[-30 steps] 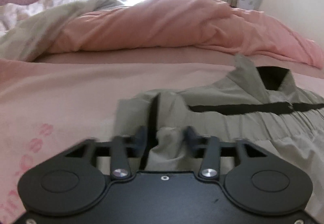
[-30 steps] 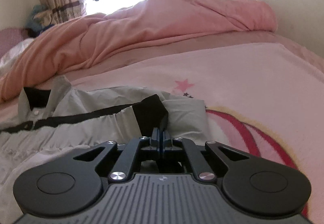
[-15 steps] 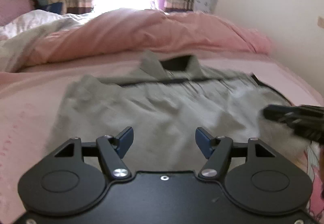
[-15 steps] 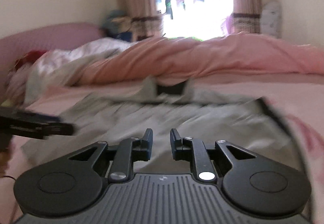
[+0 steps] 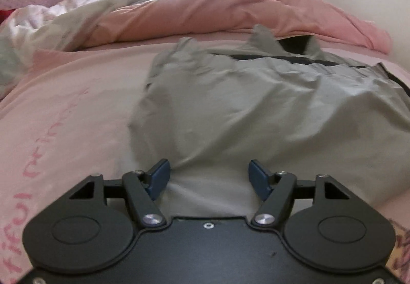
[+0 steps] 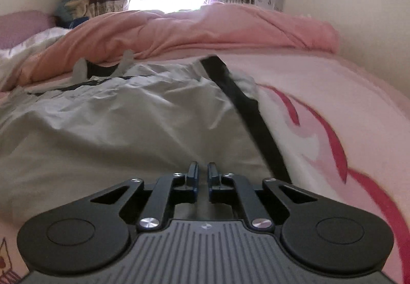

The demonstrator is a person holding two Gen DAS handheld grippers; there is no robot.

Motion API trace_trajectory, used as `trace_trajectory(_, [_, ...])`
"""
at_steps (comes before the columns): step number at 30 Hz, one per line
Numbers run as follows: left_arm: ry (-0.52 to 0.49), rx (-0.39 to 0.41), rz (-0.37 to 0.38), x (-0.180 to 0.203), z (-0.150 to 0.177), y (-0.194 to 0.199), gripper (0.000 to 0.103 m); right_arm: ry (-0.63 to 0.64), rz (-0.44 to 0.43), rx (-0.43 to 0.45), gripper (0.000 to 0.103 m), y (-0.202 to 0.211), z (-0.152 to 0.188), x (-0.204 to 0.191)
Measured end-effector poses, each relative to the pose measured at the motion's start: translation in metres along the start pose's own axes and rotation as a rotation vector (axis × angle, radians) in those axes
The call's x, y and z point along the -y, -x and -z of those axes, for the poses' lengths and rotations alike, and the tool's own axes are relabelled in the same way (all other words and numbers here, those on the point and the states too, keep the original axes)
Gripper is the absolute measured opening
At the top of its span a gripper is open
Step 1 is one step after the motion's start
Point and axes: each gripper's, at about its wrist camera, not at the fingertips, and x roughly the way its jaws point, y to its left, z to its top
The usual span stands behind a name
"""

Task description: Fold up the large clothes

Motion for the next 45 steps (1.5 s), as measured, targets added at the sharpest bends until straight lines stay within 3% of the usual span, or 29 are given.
trace_trajectory(6, [0.067,-0.025,0.005,-0.008,-0.010,0.014,0.069,-0.006,0.004,0.001,0.010,0.018,-0.009,-0.004])
trace_trajectory(9, [0.090,0.014,0.039,-0.014,-0.008,0.040,0.071,-0.014,-0.001,0.034,0.016,0.035,-0.010,0.007])
trace_trajectory(13, [0.103,-0.037,0.010,-0.025,0.011,0.035,0.072,-0.043,0.019,-0.027,0.015,0.027,0.003,0.025])
trace_trajectory(16, [0.110,-0.005,0.000,-0.032,0.023,0.024,0.086,-0.043,0.008,-0.003,0.015,0.020,0.015,0.029])
trace_trajectory(20, [0.109,0.005,-0.033,-0.027,0.021,0.022,0.087,0.002,0.030,-0.010,0.016,0.021,0.011,0.021])
trace_trajectory(23, [0.144,-0.047,0.008,-0.033,0.002,0.026,0.084,-0.012,0.002,-0.015,0.025,0.026,-0.005,0.024])
trace_trajectory(25, [0.147,0.004,0.033,-0.039,-0.018,0.033,0.085,-0.044,-0.031,0.030,0.034,0.025,-0.025,0.028])
trace_trajectory(29, [0.093,0.066,-0.036,-0.045,-0.061,0.015,0.084,-0.059,-0.050,0.080,0.056,-0.004,-0.070,0.030])
trace_trajectory(34, [0.104,0.074,-0.050,-0.054,-0.098,-0.035,0.084,-0.115,-0.051,0.035,0.059,-0.066,-0.108,0.032])
trace_trajectory(37, [0.152,0.064,-0.060,-0.060,-0.111,-0.064,0.084,-0.147,-0.034,0.005,0.061,-0.088,-0.110,0.030])
trace_trajectory(39, [0.178,0.057,-0.038,-0.060,-0.117,-0.080,0.078,-0.153,-0.035,-0.005,0.061,-0.098,-0.108,0.030])
trace_trajectory(40, [0.189,0.048,-0.018,-0.061,-0.118,-0.086,0.064,-0.152,-0.037,-0.004,0.060,-0.099,-0.105,0.028])
trace_trajectory(41, [0.200,0.037,0.004,-0.061,-0.118,-0.093,0.046,-0.144,-0.040,-0.002,0.044,-0.100,-0.103,0.027])
trace_trajectory(42, [0.215,0.026,0.026,-0.062,-0.119,-0.098,0.040,-0.135,-0.037,0.004,0.029,-0.098,-0.103,0.026])
trace_trajectory(43, [0.219,0.034,0.022,-0.061,-0.119,-0.098,0.031,-0.128,-0.028,0.015,0.003,-0.096,-0.104,0.023])
trace_trajectory(44, [0.206,0.052,0.014,-0.060,-0.121,-0.096,0.022,-0.118,-0.003,0.042,0.002,-0.093,-0.105,0.021])
trace_trajectory(45, [0.192,0.068,0.011,-0.058,-0.121,-0.092,0.020,-0.111,0.013,0.052,0.001,-0.092,-0.106,0.020])
